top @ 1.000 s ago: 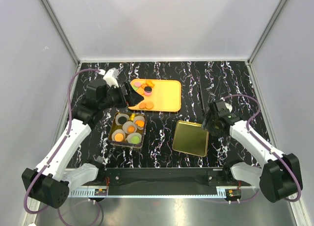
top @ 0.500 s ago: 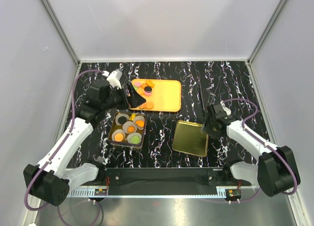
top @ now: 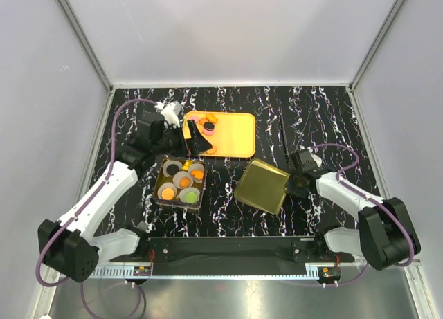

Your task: Pack the cookies

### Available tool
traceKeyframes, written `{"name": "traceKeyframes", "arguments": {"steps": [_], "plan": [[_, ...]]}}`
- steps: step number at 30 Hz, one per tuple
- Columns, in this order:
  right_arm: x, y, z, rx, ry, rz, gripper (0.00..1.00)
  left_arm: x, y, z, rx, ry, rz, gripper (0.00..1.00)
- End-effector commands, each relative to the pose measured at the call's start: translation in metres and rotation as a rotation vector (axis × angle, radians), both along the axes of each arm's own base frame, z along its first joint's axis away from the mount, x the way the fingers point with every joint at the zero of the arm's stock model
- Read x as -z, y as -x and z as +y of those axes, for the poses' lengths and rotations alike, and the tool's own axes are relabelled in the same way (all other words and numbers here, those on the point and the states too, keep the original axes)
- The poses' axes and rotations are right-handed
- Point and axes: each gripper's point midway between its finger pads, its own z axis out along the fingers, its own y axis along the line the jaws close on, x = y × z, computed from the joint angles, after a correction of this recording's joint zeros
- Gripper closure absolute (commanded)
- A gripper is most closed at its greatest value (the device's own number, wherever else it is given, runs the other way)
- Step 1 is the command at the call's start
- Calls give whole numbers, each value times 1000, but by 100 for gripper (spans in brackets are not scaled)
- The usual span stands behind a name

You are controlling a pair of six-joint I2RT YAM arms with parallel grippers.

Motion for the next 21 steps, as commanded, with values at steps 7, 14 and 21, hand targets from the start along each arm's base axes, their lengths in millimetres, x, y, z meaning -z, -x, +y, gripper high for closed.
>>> {"name": "traceKeyframes", "arguments": {"steps": [7, 14, 21], "plan": [[-65, -45, 39, -106, -151, -170, 100, 32, 4, -33, 66, 16, 89, 1], [-114, -56, 60, -216, -227, -245, 100, 52, -3, -54, 131, -21, 141, 1], [-138, -59, 75, -291, -288, -284, 100, 39, -12, -80, 228, 81, 119, 1]]}}
